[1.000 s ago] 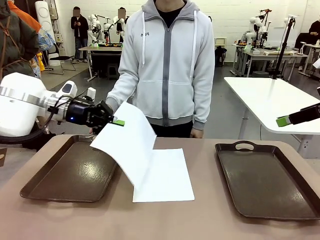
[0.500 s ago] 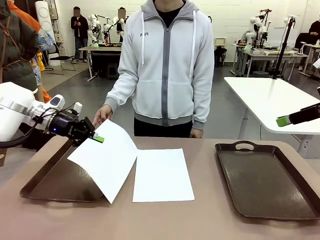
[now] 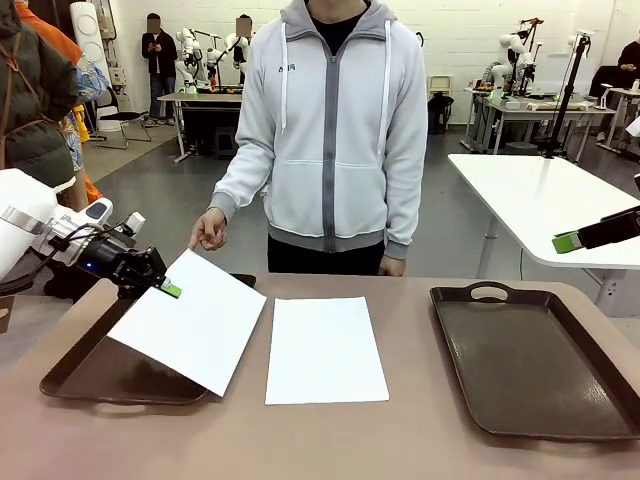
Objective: Sort the A4 documents.
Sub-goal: Place the A4 Paper in the designated Handle tray.
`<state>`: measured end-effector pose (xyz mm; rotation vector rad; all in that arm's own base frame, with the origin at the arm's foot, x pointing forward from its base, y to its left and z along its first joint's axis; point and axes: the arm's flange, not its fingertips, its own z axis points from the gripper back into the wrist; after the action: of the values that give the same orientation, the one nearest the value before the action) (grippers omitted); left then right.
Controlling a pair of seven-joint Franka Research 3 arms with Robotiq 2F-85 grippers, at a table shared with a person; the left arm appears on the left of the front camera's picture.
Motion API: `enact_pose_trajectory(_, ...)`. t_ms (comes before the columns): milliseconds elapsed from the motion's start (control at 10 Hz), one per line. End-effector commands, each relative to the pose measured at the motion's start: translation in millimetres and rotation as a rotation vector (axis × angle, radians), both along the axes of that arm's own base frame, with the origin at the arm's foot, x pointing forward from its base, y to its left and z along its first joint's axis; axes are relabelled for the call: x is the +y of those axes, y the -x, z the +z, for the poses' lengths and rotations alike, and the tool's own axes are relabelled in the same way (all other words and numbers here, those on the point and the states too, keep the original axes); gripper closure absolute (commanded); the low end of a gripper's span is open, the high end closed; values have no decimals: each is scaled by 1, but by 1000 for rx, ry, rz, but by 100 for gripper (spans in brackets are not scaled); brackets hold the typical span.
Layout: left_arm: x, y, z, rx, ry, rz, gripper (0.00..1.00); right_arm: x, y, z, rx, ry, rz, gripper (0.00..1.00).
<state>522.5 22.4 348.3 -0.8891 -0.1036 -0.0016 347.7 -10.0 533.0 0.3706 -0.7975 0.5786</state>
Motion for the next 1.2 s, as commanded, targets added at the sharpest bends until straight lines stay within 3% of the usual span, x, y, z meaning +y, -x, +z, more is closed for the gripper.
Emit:
enact_pose_trajectory(0,21,-3,2,-1,-70,27,99,-1,-1,-1,1,-4,-1,0)
enact_pose_trajectory(300,45,-6,0,12,-144,36,99,-1,-1,-1,1,-4,-1,0)
enact_pose_trajectory(1100,44,-13,-28,65,-283,36,99,-1,-1,-1,1,-4,-1,0)
